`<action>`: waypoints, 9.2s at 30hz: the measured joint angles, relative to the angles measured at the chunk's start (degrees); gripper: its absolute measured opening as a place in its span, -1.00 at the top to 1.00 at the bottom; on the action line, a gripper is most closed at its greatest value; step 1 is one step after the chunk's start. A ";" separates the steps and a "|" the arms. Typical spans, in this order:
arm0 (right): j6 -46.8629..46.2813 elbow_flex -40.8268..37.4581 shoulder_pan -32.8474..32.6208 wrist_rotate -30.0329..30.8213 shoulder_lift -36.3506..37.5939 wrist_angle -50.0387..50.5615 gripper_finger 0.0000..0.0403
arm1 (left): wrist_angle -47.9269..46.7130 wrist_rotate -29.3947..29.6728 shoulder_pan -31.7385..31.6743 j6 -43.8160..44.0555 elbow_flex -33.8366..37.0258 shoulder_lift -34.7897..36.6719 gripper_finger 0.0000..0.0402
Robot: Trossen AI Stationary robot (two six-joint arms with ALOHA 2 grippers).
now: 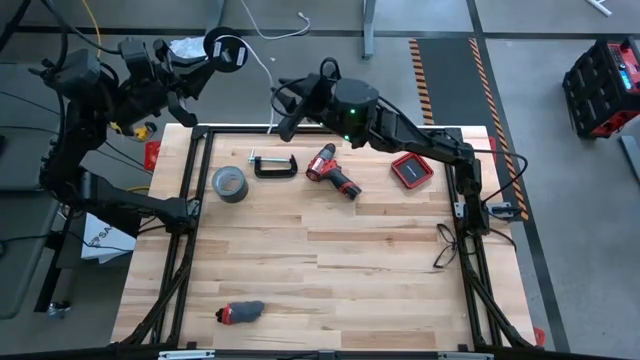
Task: Coil cords
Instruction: Coil the white cable wire into the black spool
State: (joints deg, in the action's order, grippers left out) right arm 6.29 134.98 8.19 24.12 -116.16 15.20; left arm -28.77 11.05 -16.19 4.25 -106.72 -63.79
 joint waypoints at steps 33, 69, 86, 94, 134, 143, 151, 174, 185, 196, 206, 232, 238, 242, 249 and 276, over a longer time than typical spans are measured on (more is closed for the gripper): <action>-8.41 0.02 0.48 -0.11 -1.66 2.51 0.94 | 2.54 -2.56 0.00 0.19 0.02 0.00 1.00; 18.89 0.00 -7.72 -8.24 -3.34 -6.96 1.00 | 0.07 -13.27 -3.04 60.84 0.04 -8.18 1.00; 29.14 0.02 -8.24 -17.03 -3.29 -15.46 1.00 | 3.26 -28.97 -2.40 72.08 0.00 -7.17 1.00; 29.33 0.00 -7.25 -19.79 -3.28 -19.79 1.00 | 3.41 -38.07 -2.40 74.48 0.00 -6.47 1.00; 25.59 0.00 2.33 -18.00 -1.79 -8.07 1.00 | -29.17 -33.32 -12.74 21.34 0.02 0.59 1.00; 19.89 0.00 5.04 -17.64 -0.43 0.05 1.00 | -28.67 -13.12 -12.74 5.29 0.02 -0.63 1.00; 17.92 0.02 5.38 -17.57 -0.17 1.29 1.00 | -19.06 -13.88 -12.74 0.53 0.07 -1.62 1.00; 11.66 0.05 4.14 -18.62 -0.21 -0.78 1.00 | 0.39 -19.81 -12.61 1.18 -0.04 -5.72 1.00; 11.73 -0.02 4.08 -18.71 -0.31 -1.17 1.00 | 1.75 -19.54 -12.61 3.01 -0.04 -6.67 1.00; 11.65 -0.02 4.07 -18.16 -0.31 -3.24 0.80 | 2.16 -18.05 -12.61 3.13 -0.04 -6.71 1.00; 11.69 -0.02 4.02 -18.12 -0.31 -3.30 0.58 | 5.79 -17.88 -12.60 3.63 -0.04 -6.71 1.00; 17.46 0.04 4.04 -7.98 0.87 4.55 0.58 | 4.55 -9.28 -12.61 -0.01 0.02 -3.62 1.00; 18.70 0.04 4.04 -7.98 0.87 4.53 0.58 | 4.21 -8.87 -12.61 0.00 0.02 -3.34 1.00; 19.94 0.04 3.76 -7.98 0.87 4.28 0.58 | 2.88 -8.46 -12.61 -0.04 0.02 -3.34 1.00; 23.79 0.04 3.67 -6.73 1.07 6.08 0.58 | 1.60 -5.35 -12.61 -1.40 0.02 -3.07 1.00; 28.04 0.02 3.67 -3.89 1.11 9.16 0.96 | 2.15 -5.98 -12.61 0.19 0.02 -3.09 1.00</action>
State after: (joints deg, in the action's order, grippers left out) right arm 34.33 135.00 11.86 20.22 -115.04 24.36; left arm -26.62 5.07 -28.80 4.44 -106.69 -66.88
